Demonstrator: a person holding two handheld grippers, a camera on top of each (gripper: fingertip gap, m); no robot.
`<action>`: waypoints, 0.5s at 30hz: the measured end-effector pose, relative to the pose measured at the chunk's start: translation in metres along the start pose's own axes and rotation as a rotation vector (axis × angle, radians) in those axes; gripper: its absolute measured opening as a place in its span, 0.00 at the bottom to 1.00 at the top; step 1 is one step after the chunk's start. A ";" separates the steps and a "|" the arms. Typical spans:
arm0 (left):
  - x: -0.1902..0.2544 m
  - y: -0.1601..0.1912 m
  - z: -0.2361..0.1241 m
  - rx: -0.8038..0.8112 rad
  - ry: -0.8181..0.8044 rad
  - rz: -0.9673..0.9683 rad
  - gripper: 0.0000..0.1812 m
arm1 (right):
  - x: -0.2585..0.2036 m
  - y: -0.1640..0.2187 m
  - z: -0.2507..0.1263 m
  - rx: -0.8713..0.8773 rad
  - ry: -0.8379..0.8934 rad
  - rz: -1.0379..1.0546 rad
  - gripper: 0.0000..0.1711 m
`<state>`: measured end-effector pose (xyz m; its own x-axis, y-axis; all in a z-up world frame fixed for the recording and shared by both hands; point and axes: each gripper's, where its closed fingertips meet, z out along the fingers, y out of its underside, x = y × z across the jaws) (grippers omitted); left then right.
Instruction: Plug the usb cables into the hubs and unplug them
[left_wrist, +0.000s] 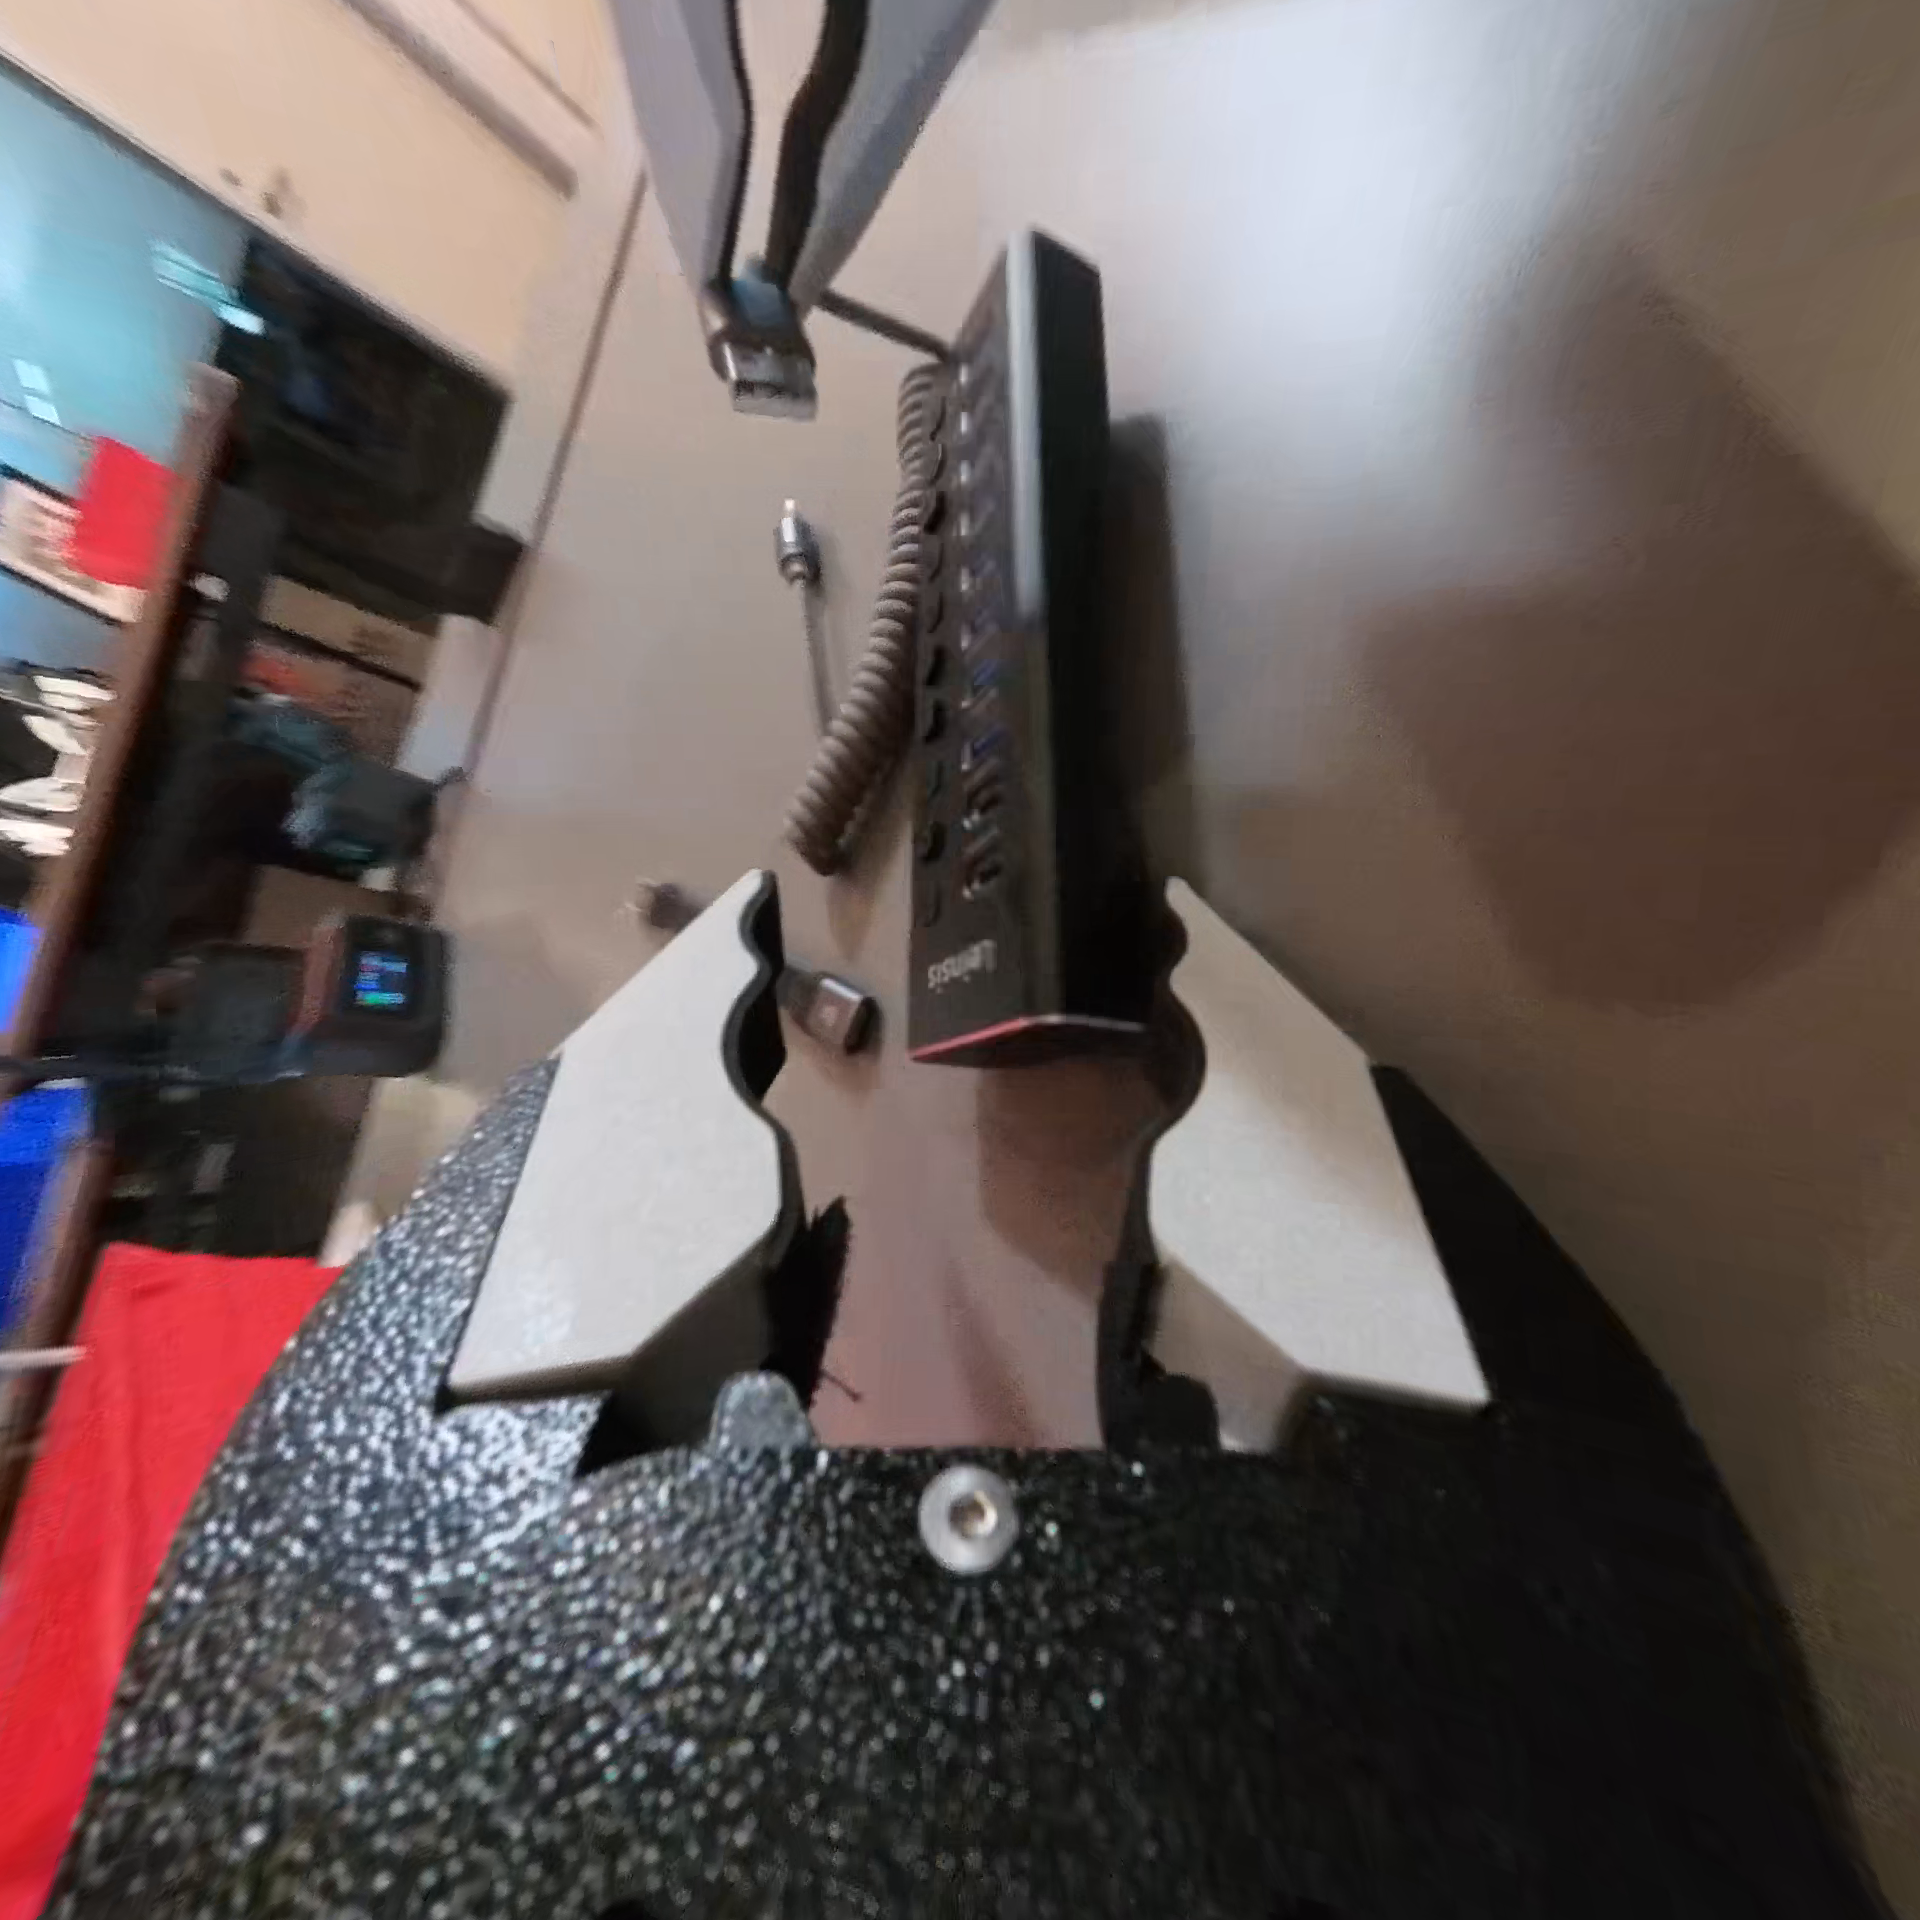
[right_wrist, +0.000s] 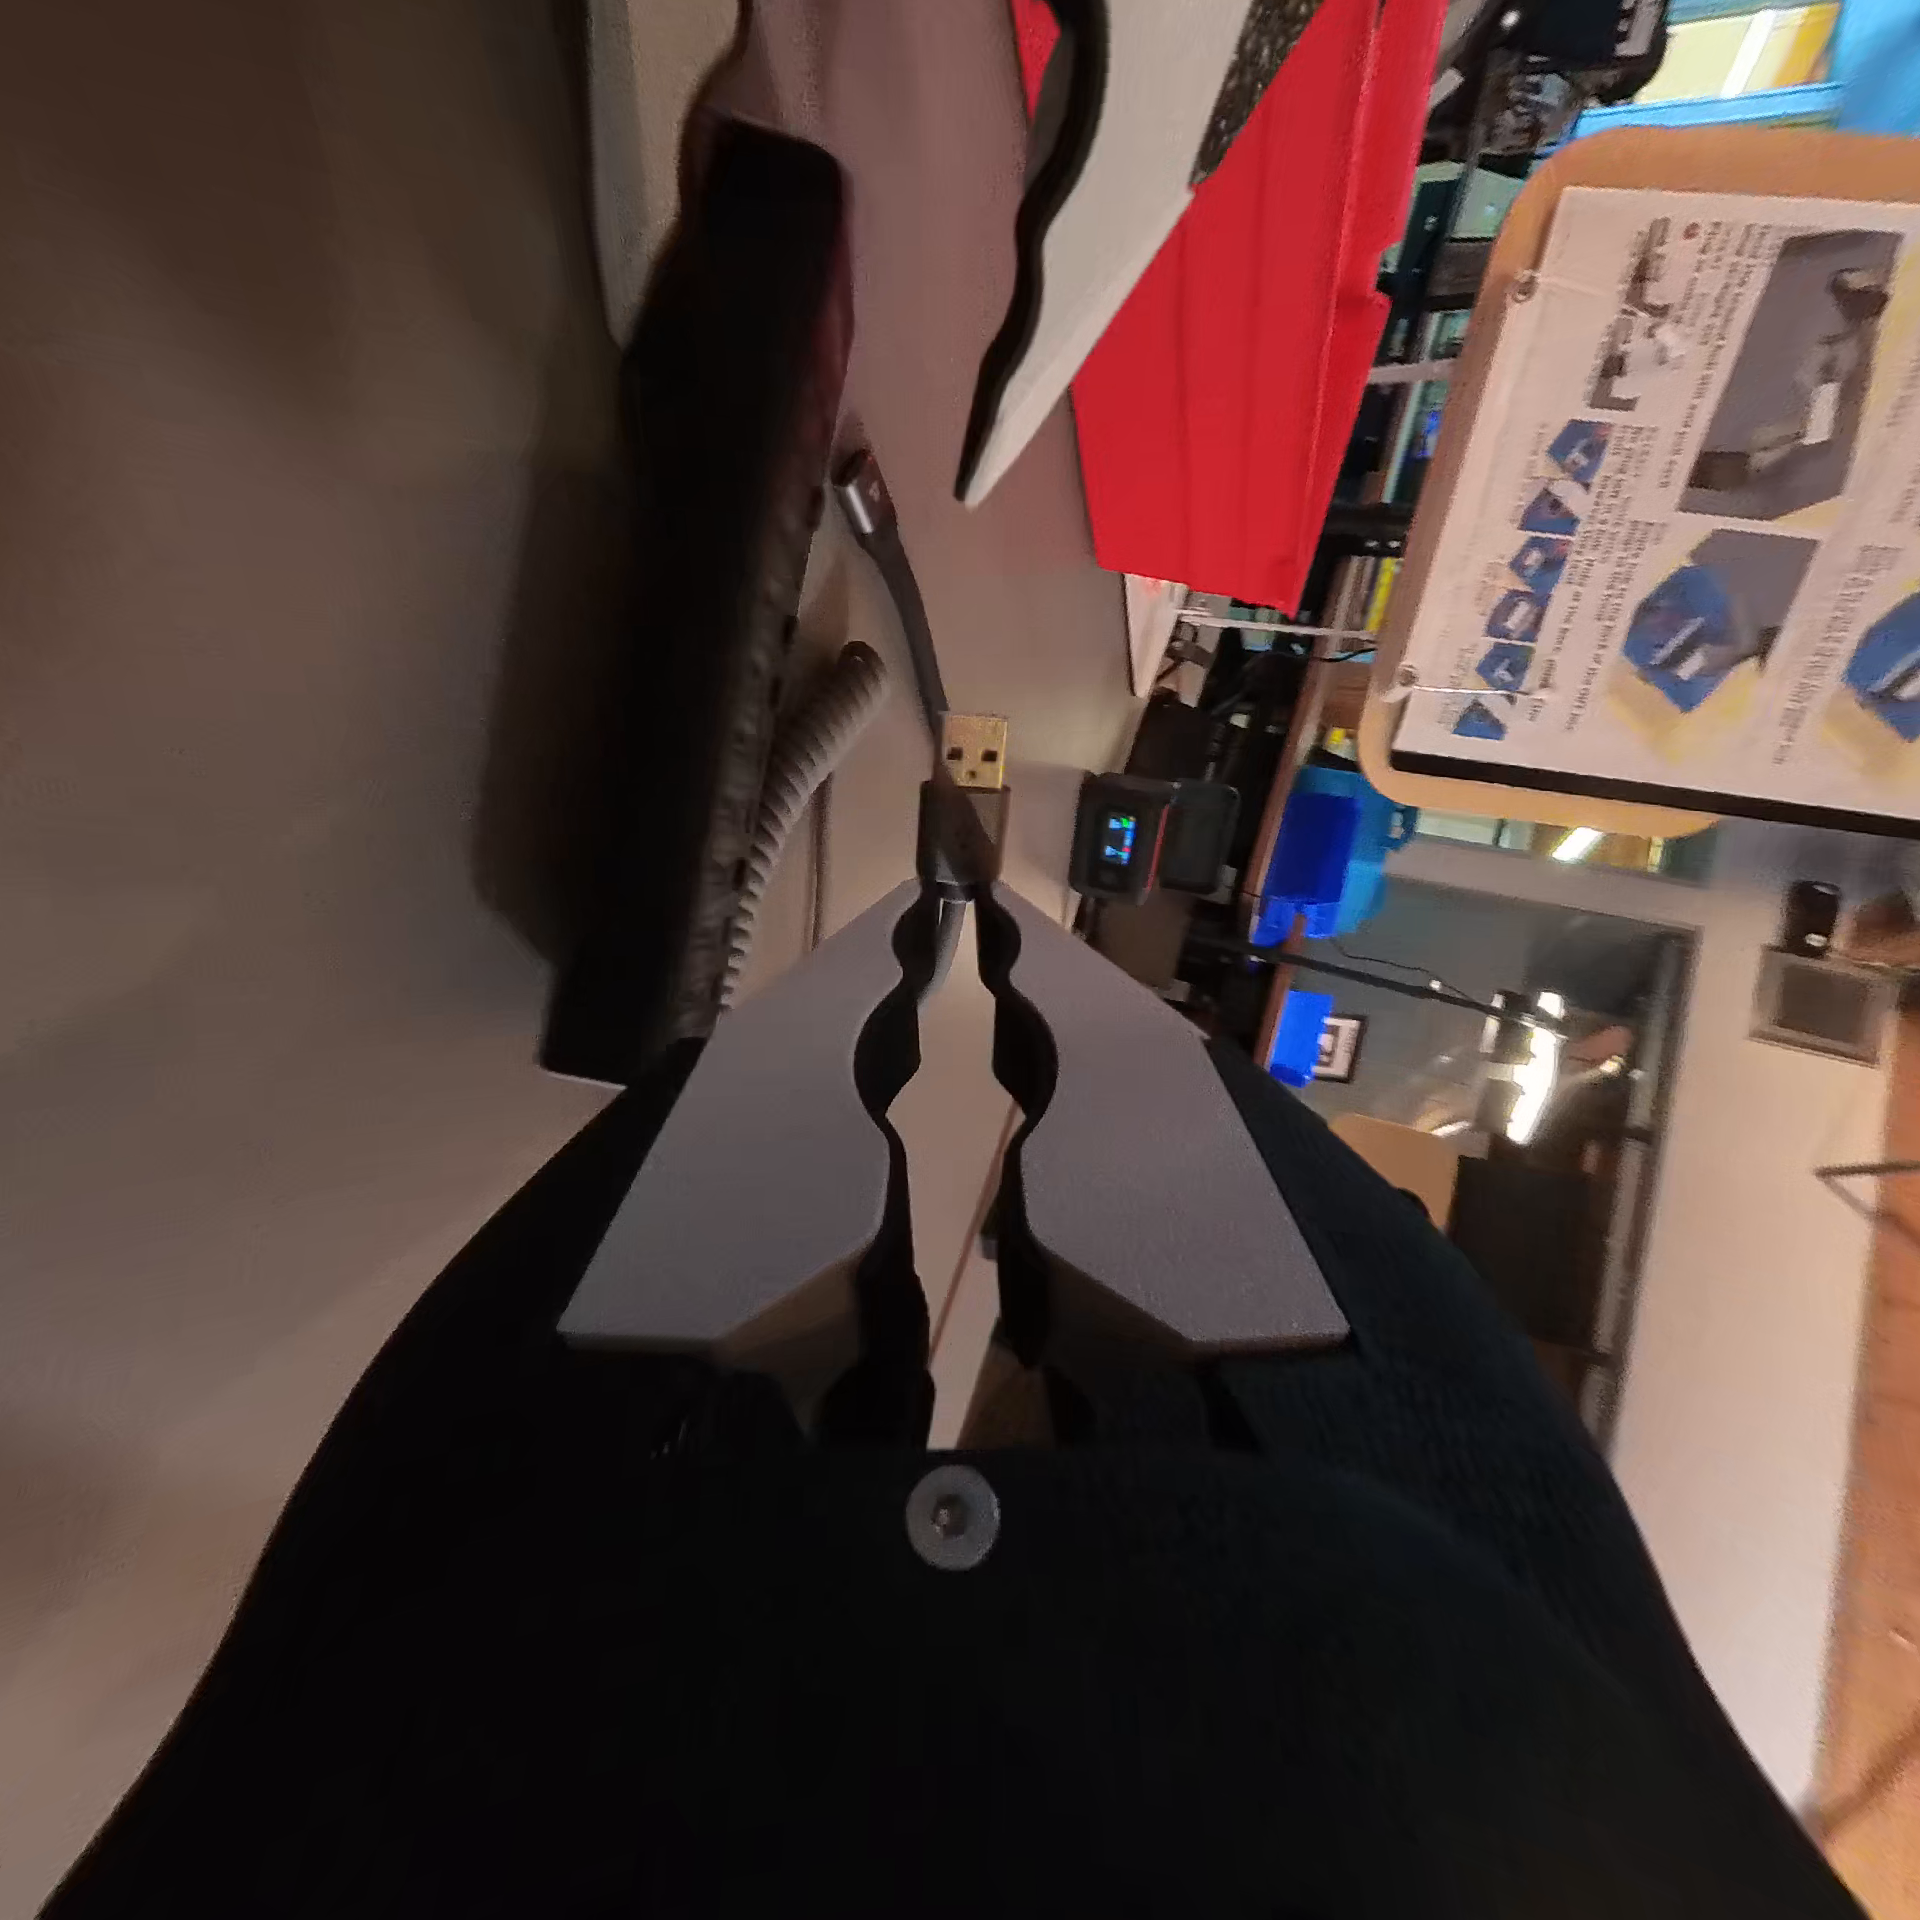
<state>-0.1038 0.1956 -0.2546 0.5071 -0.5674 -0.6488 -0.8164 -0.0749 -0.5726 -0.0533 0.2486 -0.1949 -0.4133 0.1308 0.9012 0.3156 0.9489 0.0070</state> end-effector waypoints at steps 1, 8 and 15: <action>0.003 -0.002 -0.003 0.016 0.041 -0.066 0.38 | 0.000 -0.001 0.000 -0.004 0.028 -0.013 0.03; -0.020 -0.061 -0.022 0.270 0.028 -0.409 0.29 | 0.016 -0.019 -0.005 -0.021 0.291 -0.249 0.03; -0.028 -0.078 -0.008 0.275 -0.051 -0.445 0.03 | 0.024 -0.035 -0.012 0.000 0.387 -0.331 0.03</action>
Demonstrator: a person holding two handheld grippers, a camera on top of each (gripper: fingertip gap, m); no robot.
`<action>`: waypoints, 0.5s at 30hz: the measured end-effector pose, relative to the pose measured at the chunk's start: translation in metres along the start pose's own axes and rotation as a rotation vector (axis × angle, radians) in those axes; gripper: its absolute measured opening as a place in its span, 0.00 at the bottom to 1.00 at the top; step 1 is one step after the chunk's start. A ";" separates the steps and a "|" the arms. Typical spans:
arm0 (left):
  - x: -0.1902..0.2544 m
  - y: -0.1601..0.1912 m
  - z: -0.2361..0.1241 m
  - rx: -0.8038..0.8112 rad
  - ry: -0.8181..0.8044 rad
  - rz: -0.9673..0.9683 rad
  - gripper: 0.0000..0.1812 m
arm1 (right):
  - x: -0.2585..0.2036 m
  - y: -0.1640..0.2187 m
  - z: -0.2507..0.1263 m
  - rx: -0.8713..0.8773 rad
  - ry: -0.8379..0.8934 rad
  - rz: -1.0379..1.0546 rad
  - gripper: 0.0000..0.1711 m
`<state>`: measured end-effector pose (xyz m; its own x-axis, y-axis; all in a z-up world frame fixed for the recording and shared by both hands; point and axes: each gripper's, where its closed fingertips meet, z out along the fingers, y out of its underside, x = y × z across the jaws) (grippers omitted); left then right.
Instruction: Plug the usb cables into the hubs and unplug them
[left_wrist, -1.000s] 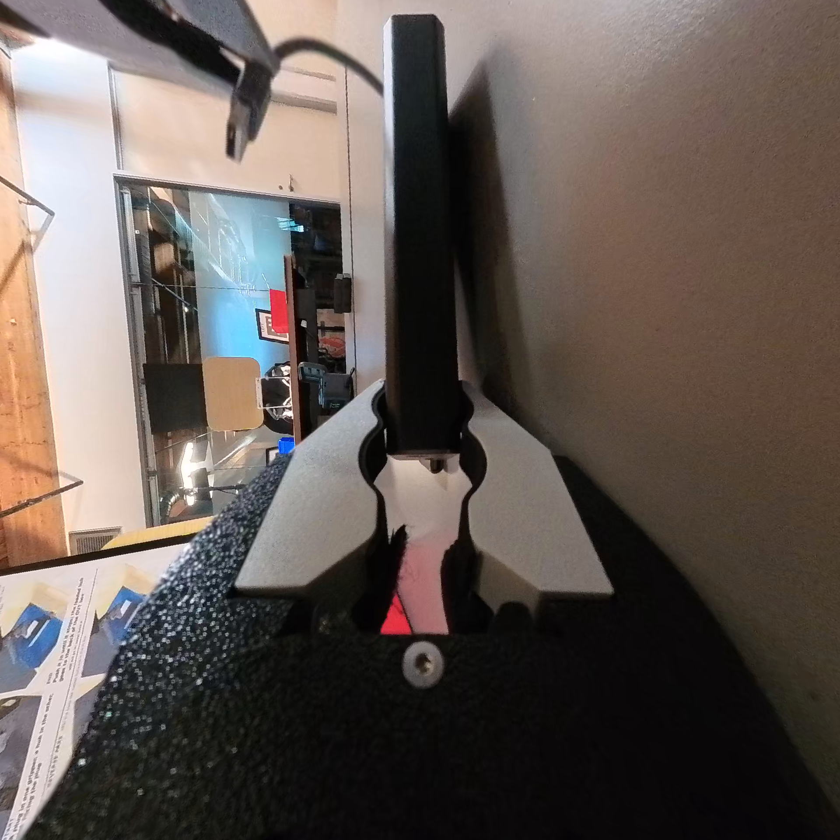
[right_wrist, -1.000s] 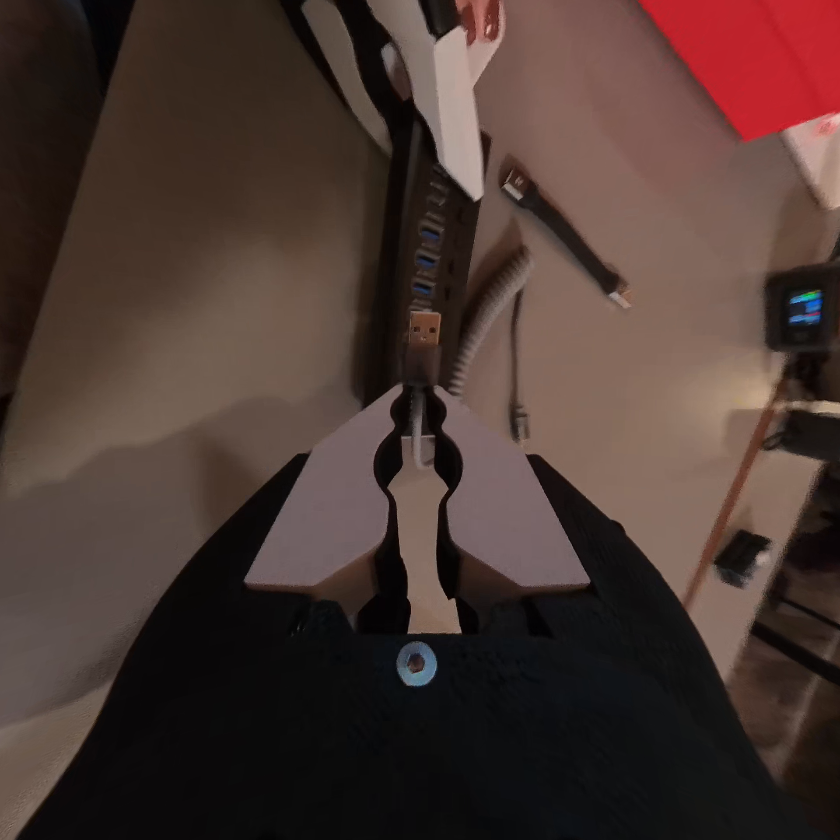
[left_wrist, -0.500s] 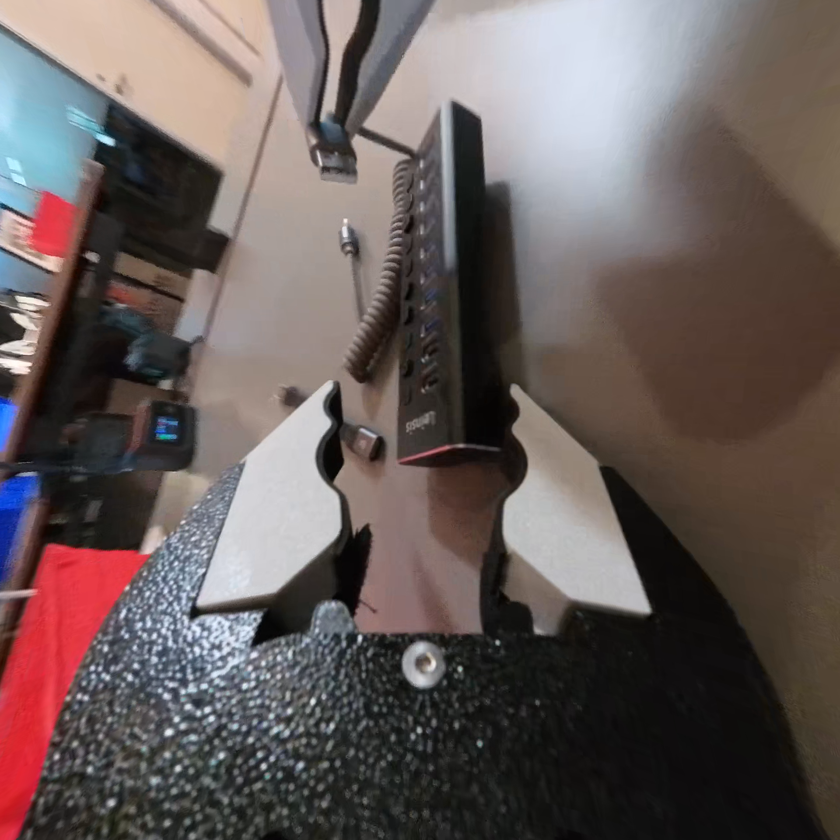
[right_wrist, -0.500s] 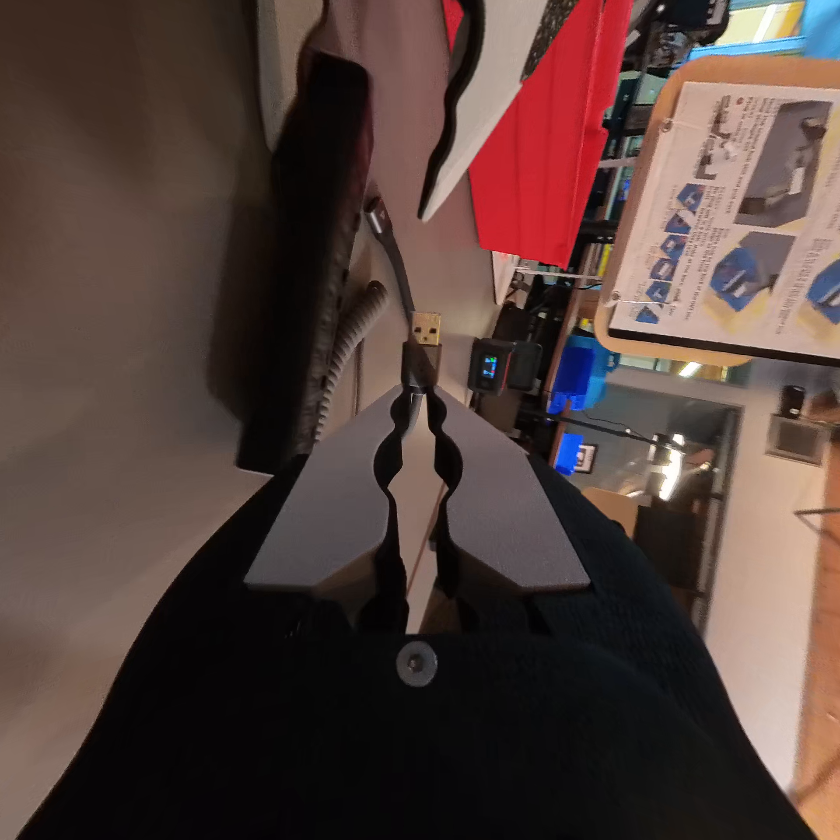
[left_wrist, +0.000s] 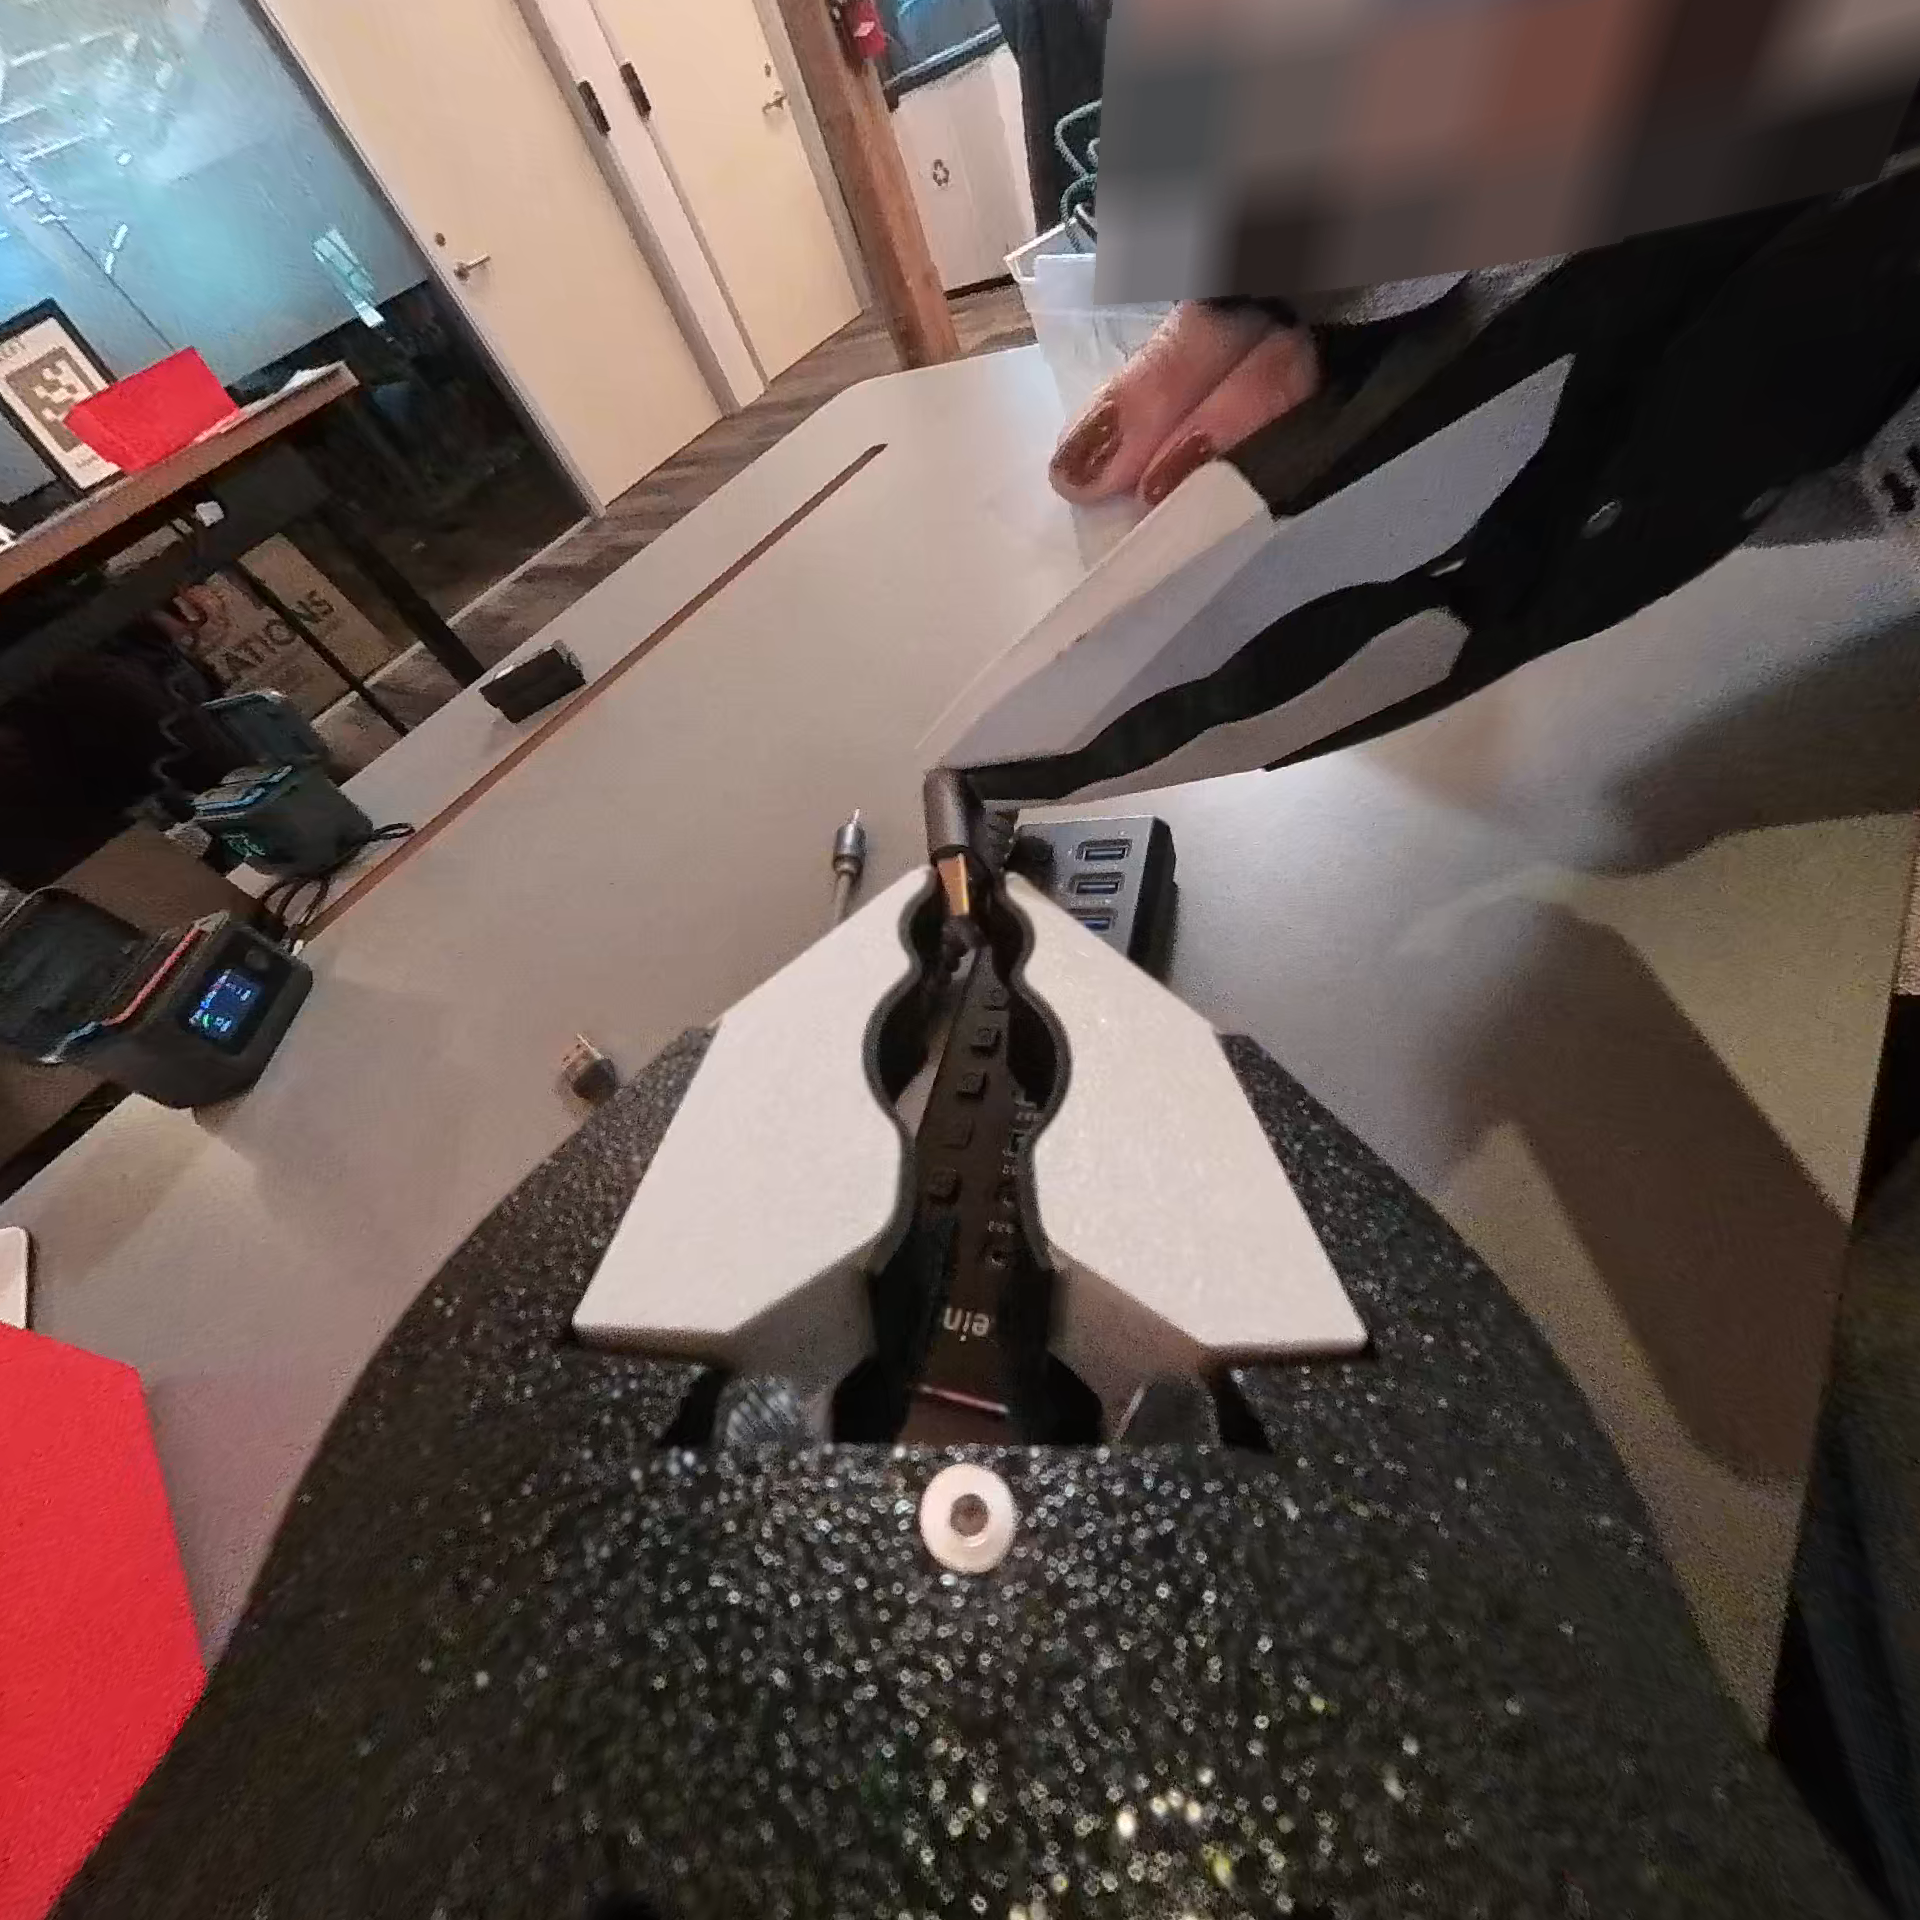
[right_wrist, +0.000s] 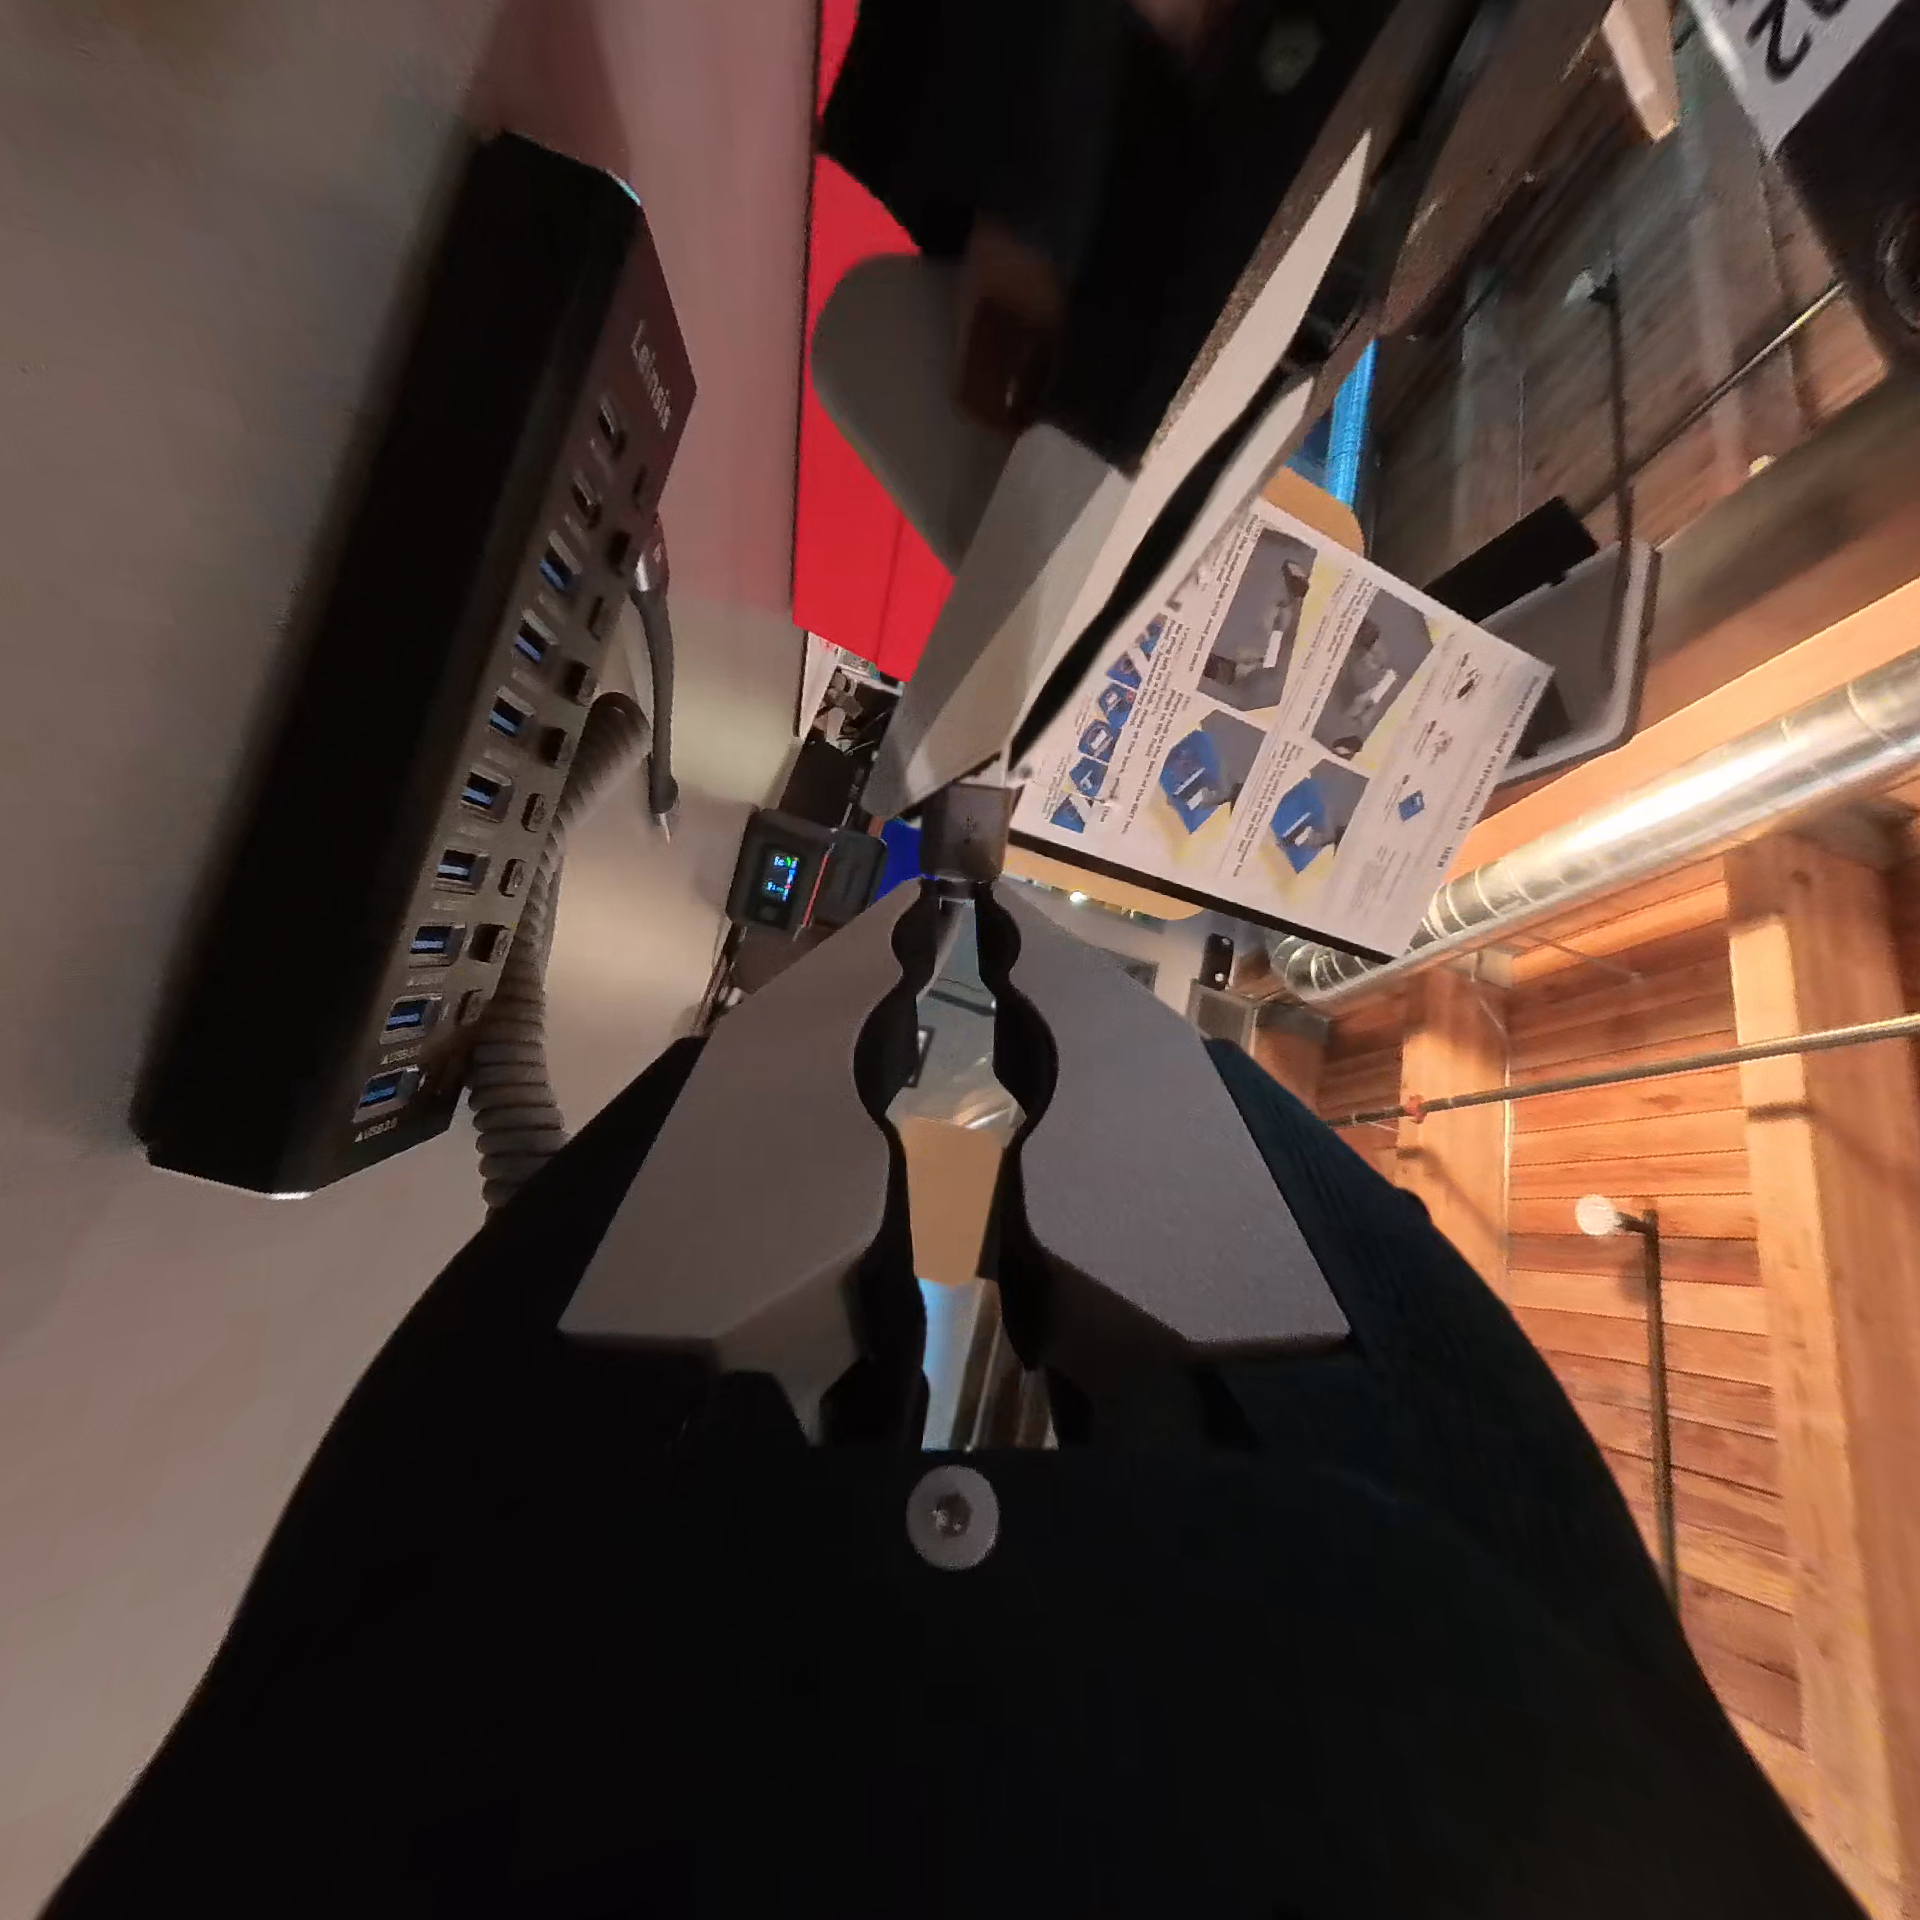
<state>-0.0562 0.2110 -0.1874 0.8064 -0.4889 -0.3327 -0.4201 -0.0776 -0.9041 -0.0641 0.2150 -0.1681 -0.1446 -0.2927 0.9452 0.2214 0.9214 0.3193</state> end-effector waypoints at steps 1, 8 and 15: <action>0.000 0.000 0.000 -0.007 0.001 0.003 0.02 | 0.001 0.000 -0.001 0.011 0.005 0.046 0.03; -0.034 -0.007 -0.015 0.082 -0.284 0.271 0.00 | -0.007 -0.008 -0.027 0.169 -0.462 1.420 0.18; -0.009 -0.028 -0.015 0.191 -0.372 0.569 0.00 | 0.022 -0.016 -0.022 0.498 -0.711 2.580 0.20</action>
<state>-0.0580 0.2048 -0.1554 0.5865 -0.0763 -0.8064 -0.7658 0.2720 -0.5827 -0.0499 0.1879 -0.1505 -0.2344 0.6320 -0.7387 0.2810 -0.6834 -0.6739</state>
